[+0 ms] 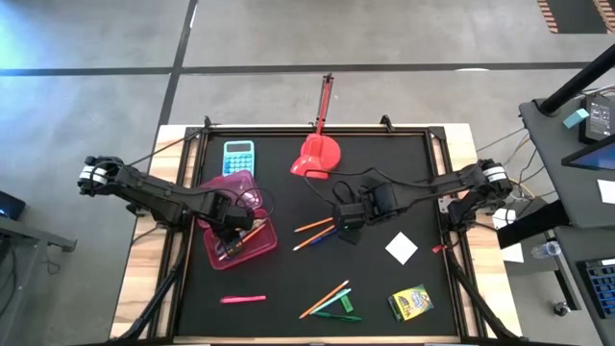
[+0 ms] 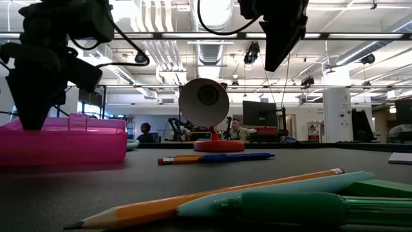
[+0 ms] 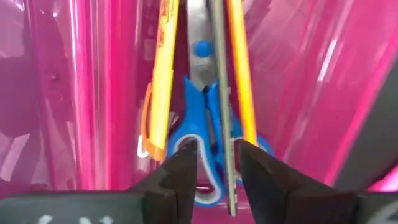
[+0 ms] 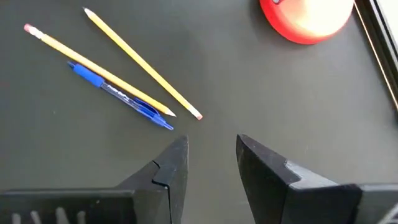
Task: Pack school essentials
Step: Put the pink pen into the red supply box
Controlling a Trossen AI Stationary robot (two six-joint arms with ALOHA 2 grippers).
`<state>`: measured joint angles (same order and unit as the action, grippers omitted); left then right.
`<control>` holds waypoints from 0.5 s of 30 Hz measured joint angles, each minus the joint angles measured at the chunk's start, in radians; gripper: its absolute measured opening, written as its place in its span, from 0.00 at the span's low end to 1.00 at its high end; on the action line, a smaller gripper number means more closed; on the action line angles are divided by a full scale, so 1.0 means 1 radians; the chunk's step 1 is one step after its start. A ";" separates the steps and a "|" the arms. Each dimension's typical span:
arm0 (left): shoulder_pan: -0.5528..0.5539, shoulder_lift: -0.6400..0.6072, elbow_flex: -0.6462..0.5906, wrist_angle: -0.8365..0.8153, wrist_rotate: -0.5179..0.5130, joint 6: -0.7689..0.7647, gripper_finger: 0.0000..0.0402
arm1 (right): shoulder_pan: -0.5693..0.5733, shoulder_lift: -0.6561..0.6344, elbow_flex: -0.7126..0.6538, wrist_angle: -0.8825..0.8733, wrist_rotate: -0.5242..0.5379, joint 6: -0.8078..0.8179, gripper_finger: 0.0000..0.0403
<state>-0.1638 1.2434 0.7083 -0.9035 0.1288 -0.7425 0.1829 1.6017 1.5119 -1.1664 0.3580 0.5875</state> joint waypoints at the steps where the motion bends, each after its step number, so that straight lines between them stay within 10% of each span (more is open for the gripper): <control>1: 0.000 -0.002 0.012 0.002 0.001 -0.002 0.27 | 0.000 -0.003 0.000 0.000 0.000 0.016 0.31; 15: -0.206 -0.041 0.118 0.203 -0.009 0.068 0.28 | 0.072 -0.010 -0.012 -0.006 0.000 0.200 0.30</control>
<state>-0.3698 1.2029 0.8261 -0.7002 0.1200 -0.6749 0.2553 1.5913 1.4998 -1.1725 0.3582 0.7873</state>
